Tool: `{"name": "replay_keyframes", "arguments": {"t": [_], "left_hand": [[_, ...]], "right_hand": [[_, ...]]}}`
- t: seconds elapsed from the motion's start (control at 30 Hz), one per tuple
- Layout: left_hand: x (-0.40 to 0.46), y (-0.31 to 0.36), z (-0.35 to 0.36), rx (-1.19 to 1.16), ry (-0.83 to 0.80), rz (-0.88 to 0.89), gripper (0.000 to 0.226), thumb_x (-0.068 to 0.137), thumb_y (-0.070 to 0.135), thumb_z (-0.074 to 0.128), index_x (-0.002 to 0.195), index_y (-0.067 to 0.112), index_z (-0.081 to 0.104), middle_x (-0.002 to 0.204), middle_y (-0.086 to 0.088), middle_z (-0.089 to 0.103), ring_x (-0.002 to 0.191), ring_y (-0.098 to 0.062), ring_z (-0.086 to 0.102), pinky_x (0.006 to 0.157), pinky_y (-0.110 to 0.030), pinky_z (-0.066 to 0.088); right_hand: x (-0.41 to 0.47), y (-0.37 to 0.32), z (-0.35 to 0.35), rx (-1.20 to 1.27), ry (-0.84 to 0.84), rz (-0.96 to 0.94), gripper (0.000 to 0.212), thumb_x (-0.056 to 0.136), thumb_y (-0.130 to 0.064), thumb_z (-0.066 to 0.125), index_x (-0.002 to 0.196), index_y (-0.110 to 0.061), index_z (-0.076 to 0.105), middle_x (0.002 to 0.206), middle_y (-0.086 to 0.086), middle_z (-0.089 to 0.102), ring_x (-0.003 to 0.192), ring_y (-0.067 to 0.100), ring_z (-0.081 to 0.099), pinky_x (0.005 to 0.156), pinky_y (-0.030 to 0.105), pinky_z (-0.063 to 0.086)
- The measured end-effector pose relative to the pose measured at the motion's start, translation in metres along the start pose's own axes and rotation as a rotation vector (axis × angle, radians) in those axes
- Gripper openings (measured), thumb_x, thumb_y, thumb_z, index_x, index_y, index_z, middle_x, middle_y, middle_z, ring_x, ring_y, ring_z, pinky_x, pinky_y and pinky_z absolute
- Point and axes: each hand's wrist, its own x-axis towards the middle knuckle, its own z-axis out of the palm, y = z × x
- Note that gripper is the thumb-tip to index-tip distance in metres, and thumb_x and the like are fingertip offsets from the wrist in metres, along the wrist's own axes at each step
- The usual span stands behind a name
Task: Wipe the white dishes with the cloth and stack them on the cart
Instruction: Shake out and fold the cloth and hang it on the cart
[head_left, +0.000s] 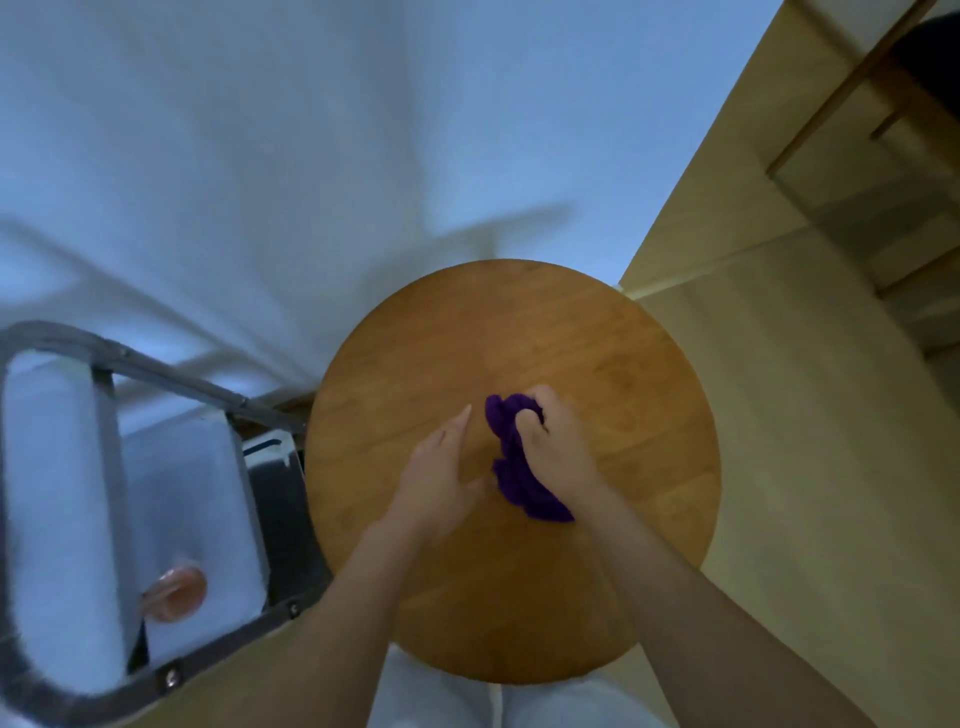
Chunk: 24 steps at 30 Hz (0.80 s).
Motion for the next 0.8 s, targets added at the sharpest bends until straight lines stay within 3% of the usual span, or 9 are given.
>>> {"name": "replay_keyframes", "arguments": {"t": [0.1,0.17,0.23,0.37,0.43,0.53,0.67,0.73,0.8], "left_hand": [[-0.022,0.014,-0.031,-0.203,0.082,0.041,0.092,0.077,0.034,0.077,0.15,0.033,0.022,0.156,0.009,0.027,0.143,-0.011,0.023,0.115,-0.037,0.027],[-0.045,0.023,-0.051,-0.379,0.108,0.093,0.062,0.076,0.032,0.078,0.129,0.043,0.046,0.142,0.018,0.046,0.133,-0.001,0.038,0.109,-0.034,0.037],[-0.07,0.031,-0.07,-0.622,0.08,0.167,0.035,0.081,0.031,0.074,0.112,0.038,0.059,0.113,0.02,0.067,0.11,0.0,0.059,0.087,-0.022,0.052],[-0.113,0.041,-0.113,-0.885,0.355,0.165,0.015,0.096,0.022,0.053,0.103,0.019,0.066,0.091,0.003,0.073,0.089,-0.013,0.068,0.079,-0.025,0.054],[-0.129,0.044,-0.139,-1.015,0.467,0.135,0.019,0.098,0.021,0.05,0.095,0.021,0.068,0.08,0.003,0.073,0.075,-0.008,0.068,0.069,-0.02,0.055],[-0.145,0.052,-0.174,-0.97,0.53,0.11,0.021,0.098,0.026,0.049,0.088,0.02,0.066,0.066,0.008,0.069,0.06,-0.003,0.064,0.055,-0.014,0.051],[-0.152,0.049,-0.193,-0.809,0.711,0.036,0.011,0.097,0.027,0.051,0.097,0.017,0.055,0.085,0.003,0.06,0.072,-0.006,0.056,0.058,-0.016,0.043],[-0.161,0.045,-0.192,-0.829,0.749,0.145,0.011,0.095,0.022,0.056,0.106,0.021,0.054,0.1,0.004,0.06,0.087,-0.007,0.058,0.064,-0.009,0.045],[-0.168,0.043,-0.186,-0.863,0.611,0.346,0.024,0.087,0.024,0.062,0.11,0.026,0.057,0.105,0.007,0.064,0.098,-0.009,0.062,0.075,-0.012,0.049]], "right_hand": [[-0.014,-0.041,-0.013,0.012,-0.209,-0.121,0.014,0.086,-0.013,0.041,0.075,-0.015,0.049,0.064,-0.005,0.051,0.059,0.01,0.047,0.056,0.029,0.039],[-0.027,-0.069,-0.02,0.021,-0.274,-0.202,0.015,0.087,-0.013,0.042,0.077,-0.014,0.053,0.06,-0.012,0.053,0.054,0.002,0.048,0.052,0.018,0.039],[-0.038,-0.096,-0.025,0.026,-0.26,-0.277,0.014,0.088,-0.013,0.044,0.08,-0.013,0.055,0.063,-0.012,0.054,0.056,-0.001,0.047,0.053,0.014,0.037],[-0.062,-0.148,-0.031,0.035,-0.335,-0.376,0.015,0.087,-0.039,0.058,0.087,-0.024,0.059,0.072,-0.012,0.063,0.064,-0.002,0.057,0.058,0.013,0.045],[-0.076,-0.172,-0.032,-0.02,-0.475,-0.387,0.032,0.074,-0.052,0.068,0.098,-0.033,0.058,0.085,-0.015,0.066,0.075,0.0,0.063,0.062,0.013,0.049],[-0.089,-0.201,-0.026,-0.113,-0.623,-0.42,0.041,0.074,-0.034,0.073,0.109,-0.038,0.052,0.094,-0.016,0.065,0.081,0.0,0.064,0.064,0.014,0.051],[-0.096,-0.232,-0.011,0.033,-0.461,-0.464,0.013,0.09,-0.021,0.058,0.102,-0.023,0.06,0.093,0.002,0.067,0.082,0.02,0.063,0.076,0.033,0.052],[-0.099,-0.247,-0.006,0.03,-0.427,-0.49,0.021,0.095,-0.028,0.051,0.097,-0.012,0.063,0.088,0.012,0.065,0.073,0.022,0.057,0.07,0.034,0.048],[-0.102,-0.258,0.0,-0.037,-0.454,-0.522,0.035,0.097,-0.032,0.046,0.09,-0.001,0.061,0.08,0.017,0.063,0.068,0.019,0.054,0.065,0.033,0.044]]}}
